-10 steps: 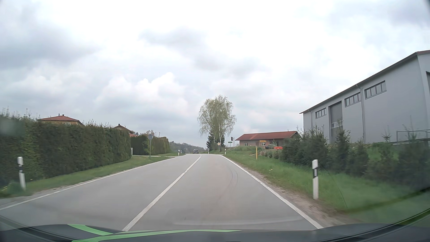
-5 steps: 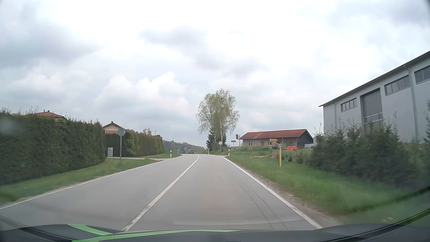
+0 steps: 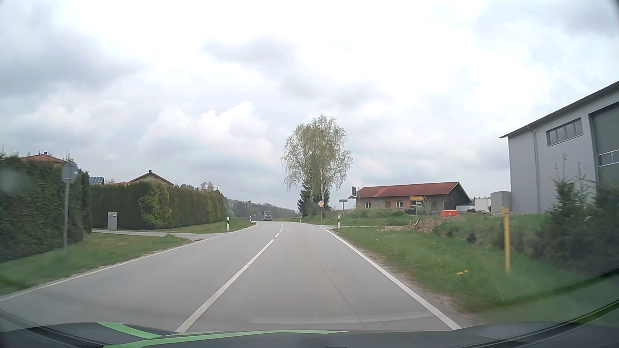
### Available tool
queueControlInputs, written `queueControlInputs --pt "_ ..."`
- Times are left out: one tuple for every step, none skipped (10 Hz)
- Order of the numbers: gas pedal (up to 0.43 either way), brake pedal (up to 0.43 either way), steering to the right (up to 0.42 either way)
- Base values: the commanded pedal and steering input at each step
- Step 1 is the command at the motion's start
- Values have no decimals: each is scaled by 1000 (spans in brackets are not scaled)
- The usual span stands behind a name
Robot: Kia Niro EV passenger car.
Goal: Follow the waypoints while adhering to traffic rules and regulations
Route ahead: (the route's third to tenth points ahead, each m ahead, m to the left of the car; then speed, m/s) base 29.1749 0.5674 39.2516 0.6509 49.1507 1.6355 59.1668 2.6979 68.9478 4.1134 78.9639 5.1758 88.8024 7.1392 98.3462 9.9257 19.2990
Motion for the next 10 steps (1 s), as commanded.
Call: queueControlInputs --pt "280 0 -5" --pt "268 0 -5" --pt "268 0 -5" --pt "260 0 -5" --pt "248 0 -5" --pt "240 0 -6" --pt "220 0 -8" --pt "209 0 -10" --pt "177 0 -11" --pt "150 0 -11"
